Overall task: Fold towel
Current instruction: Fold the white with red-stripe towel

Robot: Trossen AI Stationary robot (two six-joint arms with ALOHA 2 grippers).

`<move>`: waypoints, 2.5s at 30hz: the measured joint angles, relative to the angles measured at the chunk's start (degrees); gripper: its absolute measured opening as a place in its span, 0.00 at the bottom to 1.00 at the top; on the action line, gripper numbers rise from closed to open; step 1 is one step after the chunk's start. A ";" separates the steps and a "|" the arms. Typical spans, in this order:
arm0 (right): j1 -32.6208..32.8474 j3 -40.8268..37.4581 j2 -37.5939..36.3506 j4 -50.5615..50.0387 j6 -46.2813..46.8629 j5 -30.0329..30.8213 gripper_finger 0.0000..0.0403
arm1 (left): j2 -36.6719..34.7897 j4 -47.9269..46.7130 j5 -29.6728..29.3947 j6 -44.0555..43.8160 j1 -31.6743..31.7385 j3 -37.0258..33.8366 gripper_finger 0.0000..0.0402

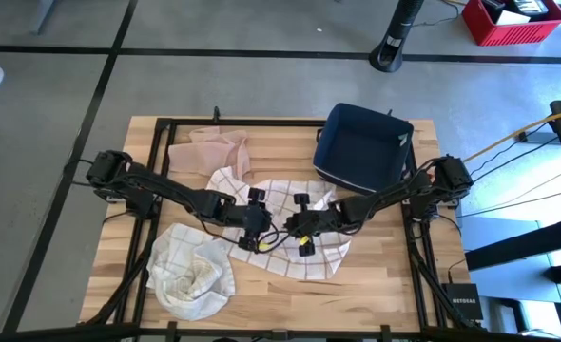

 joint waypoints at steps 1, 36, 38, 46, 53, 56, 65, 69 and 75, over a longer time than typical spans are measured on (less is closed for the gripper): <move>-0.10 0.00 0.00 -0.34 0.02 0.27 0.01 | -0.30 -0.02 0.00 0.19 -0.22 0.08 0.43; -0.09 8.17 -9.44 -24.86 10.48 1.34 0.36 | -9.02 -23.83 -18.75 -7.80 -4.10 13.62 0.01; -0.08 11.14 -11.52 -34.03 13.53 1.51 0.39 | -10.83 -28.27 -22.93 -7.47 -4.85 17.08 0.01; 0.76 10.25 -18.67 -45.02 17.60 5.79 0.41 | -18.29 -35.41 -35.32 -4.39 -5.66 32.32 0.01; 0.59 4.90 -18.53 -35.42 15.06 9.75 0.41 | -22.47 -29.51 -35.43 0.98 -4.37 35.38 0.01; 0.61 3.74 -18.51 -32.40 13.30 9.76 0.41 | -22.35 -30.43 -35.34 0.19 -4.39 35.01 0.01; 0.66 8.91 -21.87 -38.38 14.67 6.28 0.41 | -17.70 -30.14 -36.30 4.55 -3.91 34.44 0.01; 0.68 9.38 -22.64 -36.63 14.95 4.95 0.41 | -17.01 -25.45 -39.04 8.25 -3.93 34.44 0.01; 0.61 6.19 -20.74 -21.27 11.33 9.48 0.41 | -15.50 -30.70 -34.71 -0.03 -3.91 34.49 0.01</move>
